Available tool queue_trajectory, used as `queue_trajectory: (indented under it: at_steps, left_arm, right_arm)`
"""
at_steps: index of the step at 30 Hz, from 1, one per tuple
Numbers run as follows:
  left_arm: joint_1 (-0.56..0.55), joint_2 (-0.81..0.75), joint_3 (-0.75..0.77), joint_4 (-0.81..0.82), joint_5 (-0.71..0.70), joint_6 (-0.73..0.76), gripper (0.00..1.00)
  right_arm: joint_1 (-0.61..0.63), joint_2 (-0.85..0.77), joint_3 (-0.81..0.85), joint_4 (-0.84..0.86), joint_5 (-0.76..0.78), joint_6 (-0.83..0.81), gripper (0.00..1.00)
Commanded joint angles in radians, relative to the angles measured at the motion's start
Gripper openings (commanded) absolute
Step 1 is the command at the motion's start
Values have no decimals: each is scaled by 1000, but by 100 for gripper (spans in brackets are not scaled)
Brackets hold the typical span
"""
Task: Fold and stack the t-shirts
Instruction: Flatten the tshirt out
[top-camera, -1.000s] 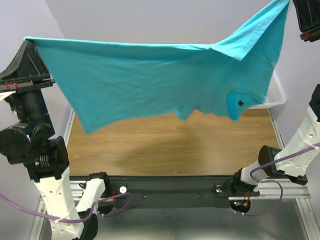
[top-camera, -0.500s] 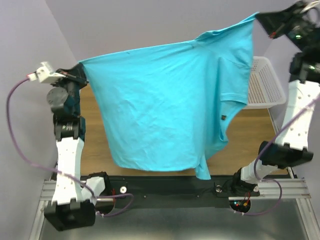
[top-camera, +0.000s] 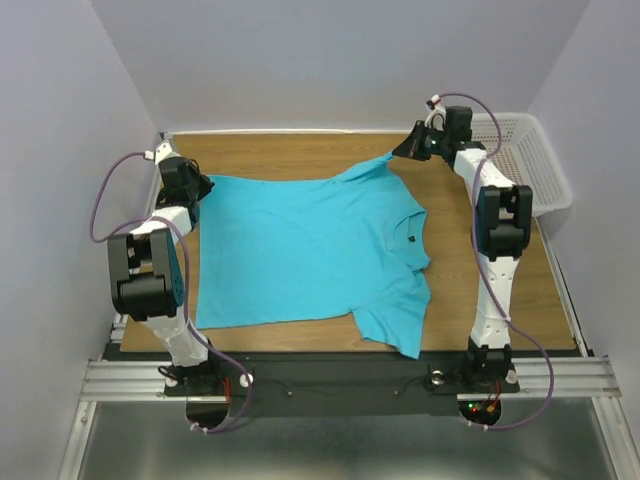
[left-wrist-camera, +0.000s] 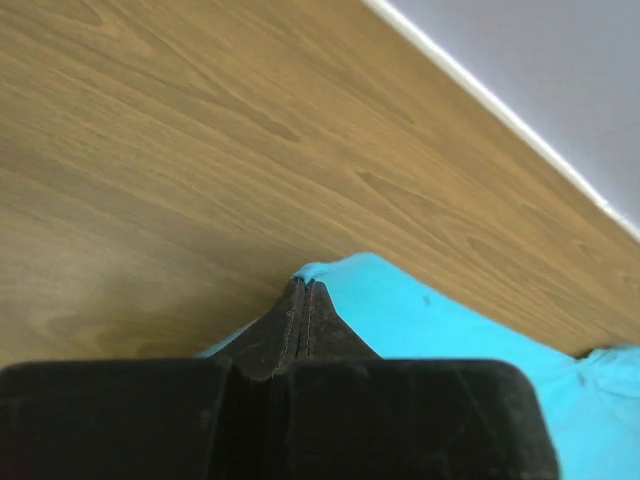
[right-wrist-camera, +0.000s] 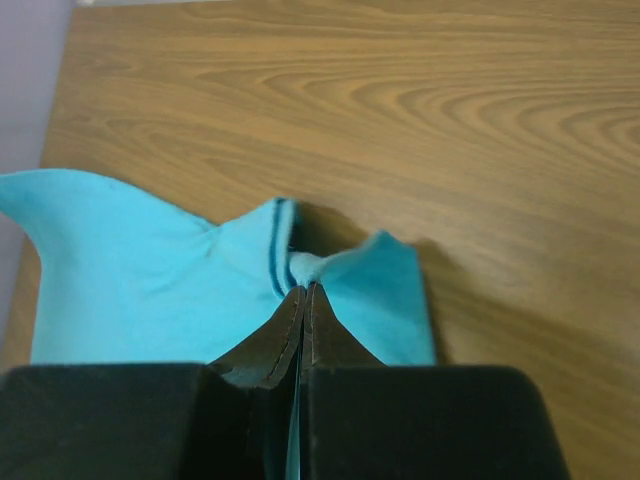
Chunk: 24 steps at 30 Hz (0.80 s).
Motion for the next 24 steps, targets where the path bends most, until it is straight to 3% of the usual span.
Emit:
queue_trajectory:
  at_steps: [1, 11, 24]
  left_arm:
    - [2, 57, 140, 41, -1, 44, 0]
    - [2, 258, 346, -102, -9, 39, 0]
    - [15, 398, 527, -210, -13, 59, 0]
  right_arm:
    - [-21, 85, 226, 88, 41, 13, 0]
    - [11, 156, 291, 91, 158, 56, 1]
    - [25, 163, 302, 166, 8, 254, 0]
